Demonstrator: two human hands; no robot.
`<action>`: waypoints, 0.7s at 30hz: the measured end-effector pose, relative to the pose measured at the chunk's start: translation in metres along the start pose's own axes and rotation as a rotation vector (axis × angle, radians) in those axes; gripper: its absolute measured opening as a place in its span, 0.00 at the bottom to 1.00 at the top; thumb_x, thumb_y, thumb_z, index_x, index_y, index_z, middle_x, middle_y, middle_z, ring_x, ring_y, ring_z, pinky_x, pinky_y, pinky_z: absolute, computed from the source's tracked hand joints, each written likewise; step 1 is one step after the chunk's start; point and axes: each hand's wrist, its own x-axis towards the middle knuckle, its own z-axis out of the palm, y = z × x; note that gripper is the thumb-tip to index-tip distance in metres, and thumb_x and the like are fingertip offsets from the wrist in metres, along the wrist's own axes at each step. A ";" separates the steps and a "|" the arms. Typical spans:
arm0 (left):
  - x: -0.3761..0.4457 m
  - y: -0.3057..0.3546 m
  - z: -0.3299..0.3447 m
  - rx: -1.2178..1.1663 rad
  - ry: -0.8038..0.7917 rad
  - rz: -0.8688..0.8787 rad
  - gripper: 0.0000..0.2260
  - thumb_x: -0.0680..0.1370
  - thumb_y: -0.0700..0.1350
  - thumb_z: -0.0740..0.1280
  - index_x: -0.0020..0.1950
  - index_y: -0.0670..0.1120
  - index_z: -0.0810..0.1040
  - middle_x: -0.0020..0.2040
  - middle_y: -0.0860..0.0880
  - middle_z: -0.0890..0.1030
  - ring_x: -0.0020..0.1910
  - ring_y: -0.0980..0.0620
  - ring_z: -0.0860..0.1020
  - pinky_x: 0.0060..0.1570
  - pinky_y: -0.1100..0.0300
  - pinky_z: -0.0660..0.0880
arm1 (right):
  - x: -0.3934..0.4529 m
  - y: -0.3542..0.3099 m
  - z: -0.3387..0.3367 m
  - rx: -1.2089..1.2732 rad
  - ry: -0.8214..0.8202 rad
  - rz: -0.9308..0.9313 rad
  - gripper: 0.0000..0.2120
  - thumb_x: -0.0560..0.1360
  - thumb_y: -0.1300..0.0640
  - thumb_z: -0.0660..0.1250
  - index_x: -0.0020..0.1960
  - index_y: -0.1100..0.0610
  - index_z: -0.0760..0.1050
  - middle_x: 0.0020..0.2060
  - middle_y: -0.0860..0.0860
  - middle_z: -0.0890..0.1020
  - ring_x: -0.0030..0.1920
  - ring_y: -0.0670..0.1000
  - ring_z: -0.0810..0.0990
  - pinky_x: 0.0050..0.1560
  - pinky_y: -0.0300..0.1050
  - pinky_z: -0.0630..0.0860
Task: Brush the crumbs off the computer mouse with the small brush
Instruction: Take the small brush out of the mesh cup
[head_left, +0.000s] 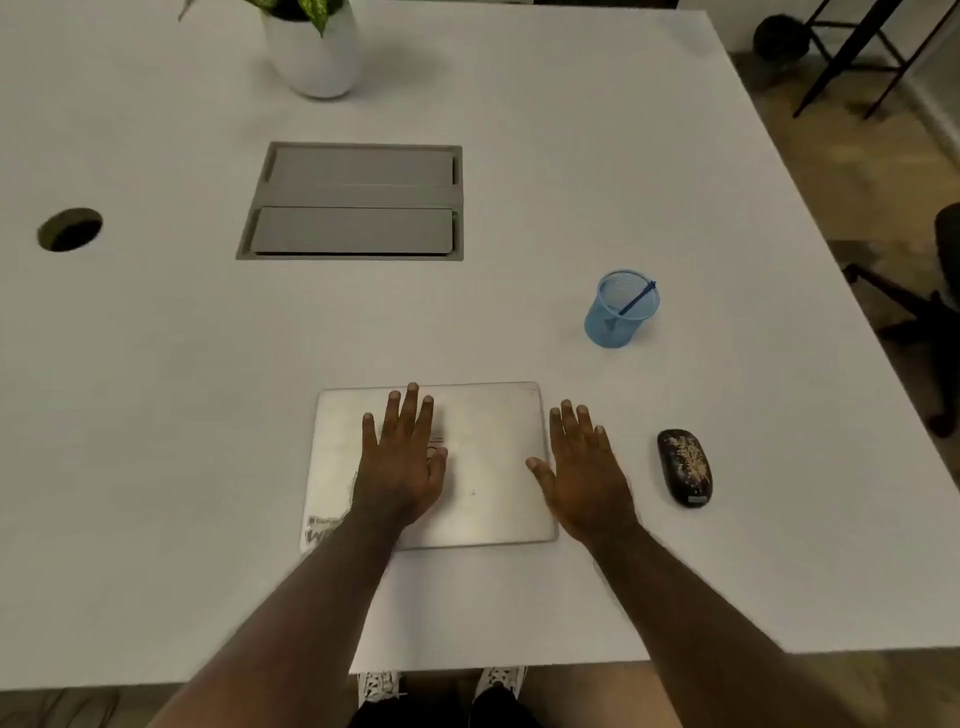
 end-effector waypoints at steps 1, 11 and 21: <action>0.004 0.001 0.002 -0.009 -0.018 -0.013 0.29 0.78 0.53 0.55 0.78 0.45 0.58 0.79 0.44 0.53 0.78 0.43 0.52 0.71 0.37 0.57 | 0.003 0.002 0.000 -0.005 0.004 0.003 0.38 0.81 0.36 0.37 0.79 0.61 0.56 0.79 0.57 0.59 0.79 0.59 0.57 0.77 0.56 0.54; 0.022 0.002 0.033 -0.035 -0.027 -0.032 0.27 0.77 0.51 0.55 0.76 0.45 0.62 0.79 0.43 0.56 0.77 0.42 0.57 0.71 0.36 0.57 | 0.104 0.069 -0.095 0.083 0.370 0.177 0.28 0.69 0.65 0.70 0.69 0.63 0.73 0.63 0.62 0.79 0.61 0.66 0.78 0.59 0.60 0.75; 0.020 0.002 0.044 -0.028 0.043 -0.011 0.27 0.78 0.50 0.55 0.77 0.45 0.62 0.79 0.44 0.57 0.77 0.42 0.57 0.71 0.35 0.54 | 0.180 0.117 -0.107 0.297 0.116 0.498 0.26 0.80 0.56 0.61 0.77 0.50 0.63 0.74 0.53 0.69 0.72 0.58 0.68 0.70 0.54 0.66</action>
